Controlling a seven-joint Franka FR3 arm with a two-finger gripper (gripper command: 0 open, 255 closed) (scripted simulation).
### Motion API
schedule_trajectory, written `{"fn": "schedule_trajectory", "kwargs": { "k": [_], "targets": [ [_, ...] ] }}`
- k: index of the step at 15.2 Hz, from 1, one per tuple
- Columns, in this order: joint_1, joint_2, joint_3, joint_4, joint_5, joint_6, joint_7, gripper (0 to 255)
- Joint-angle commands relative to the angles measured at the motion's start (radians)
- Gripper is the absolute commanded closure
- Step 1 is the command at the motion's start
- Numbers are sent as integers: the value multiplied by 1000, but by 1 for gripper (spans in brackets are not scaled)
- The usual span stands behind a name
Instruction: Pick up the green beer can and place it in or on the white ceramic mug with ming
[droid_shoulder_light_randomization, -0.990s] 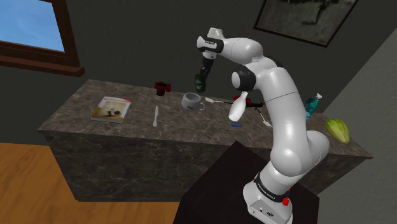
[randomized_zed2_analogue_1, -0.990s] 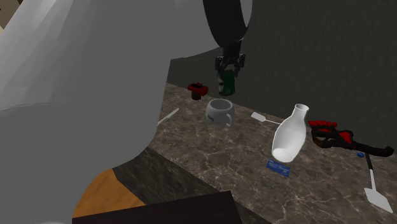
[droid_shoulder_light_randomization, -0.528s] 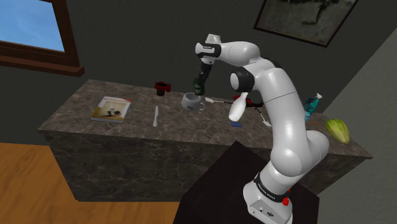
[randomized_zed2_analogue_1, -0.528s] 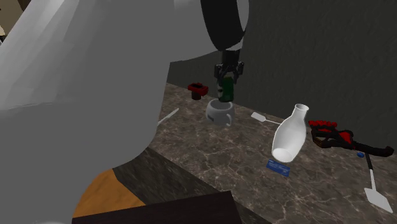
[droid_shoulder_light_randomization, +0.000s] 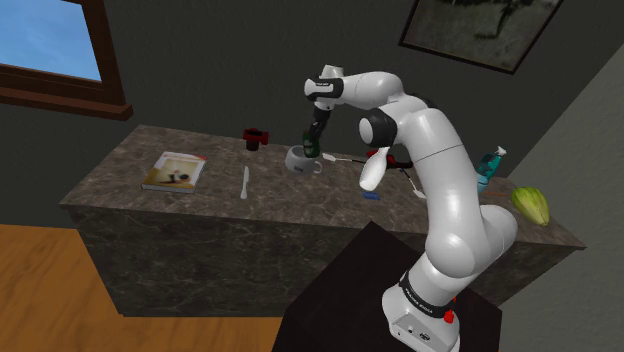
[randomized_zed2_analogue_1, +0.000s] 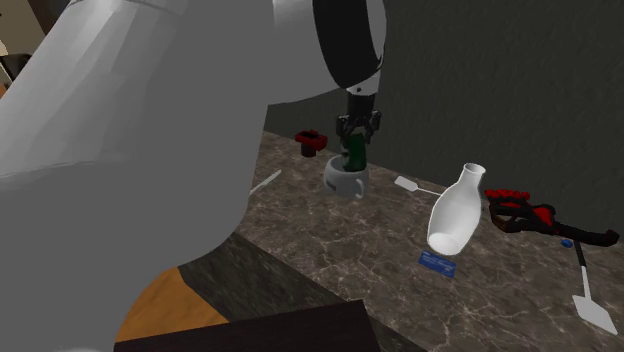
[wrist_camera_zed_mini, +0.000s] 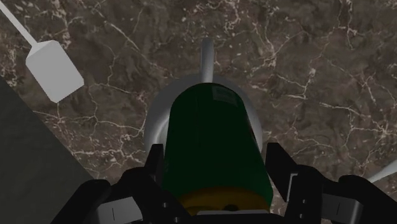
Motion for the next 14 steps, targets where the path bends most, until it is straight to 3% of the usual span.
{"fn": "schedule_trajectory", "kwargs": {
  "k": [1,8,9,14],
  "targets": [
    [1,2,0,-9,1,11,-2,255],
    [1,2,0,-9,2,11,-2,255],
    [2,1,0,-9,1,11,-1,0],
    [1,2,0,-9,2,11,-2,0]
  ]
}}
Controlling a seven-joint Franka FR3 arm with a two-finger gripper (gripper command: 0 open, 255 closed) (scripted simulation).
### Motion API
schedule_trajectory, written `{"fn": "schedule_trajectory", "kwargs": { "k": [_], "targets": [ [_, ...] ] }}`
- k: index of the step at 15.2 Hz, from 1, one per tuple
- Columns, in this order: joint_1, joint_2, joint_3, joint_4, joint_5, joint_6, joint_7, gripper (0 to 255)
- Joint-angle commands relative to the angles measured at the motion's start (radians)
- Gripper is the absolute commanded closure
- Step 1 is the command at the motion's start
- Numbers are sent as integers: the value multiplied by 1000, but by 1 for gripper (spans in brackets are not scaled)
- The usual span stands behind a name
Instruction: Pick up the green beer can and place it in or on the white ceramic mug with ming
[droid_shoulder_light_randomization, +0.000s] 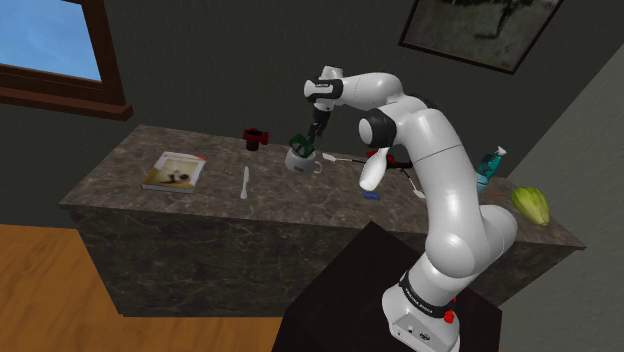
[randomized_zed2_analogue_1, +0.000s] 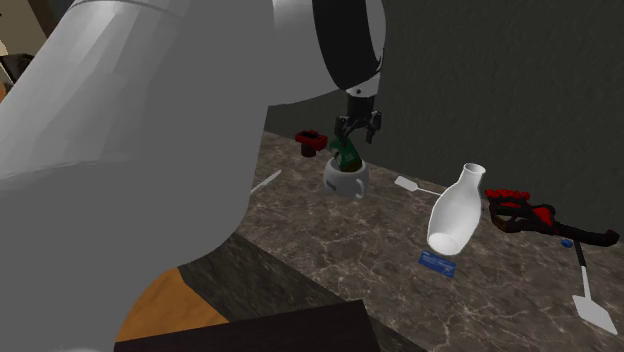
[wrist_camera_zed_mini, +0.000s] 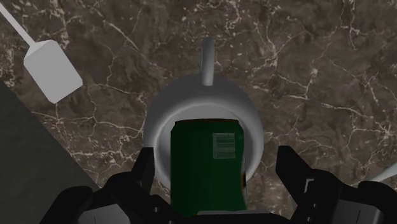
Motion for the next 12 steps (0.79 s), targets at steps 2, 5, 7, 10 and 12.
{"fn": "schedule_trajectory", "kwargs": {
  "k": [2,5,7,10,12],
  "targets": [
    [-1,-27,-5,20,-6,-46,3,0],
    [-5,-43,-9,54,-12,-94,8,0],
    [-5,-43,-9,54,-12,-94,8,0],
    [-5,-43,-9,54,-12,-94,8,0],
    [-5,-43,-9,54,-12,-94,8,0]
  ]
}}
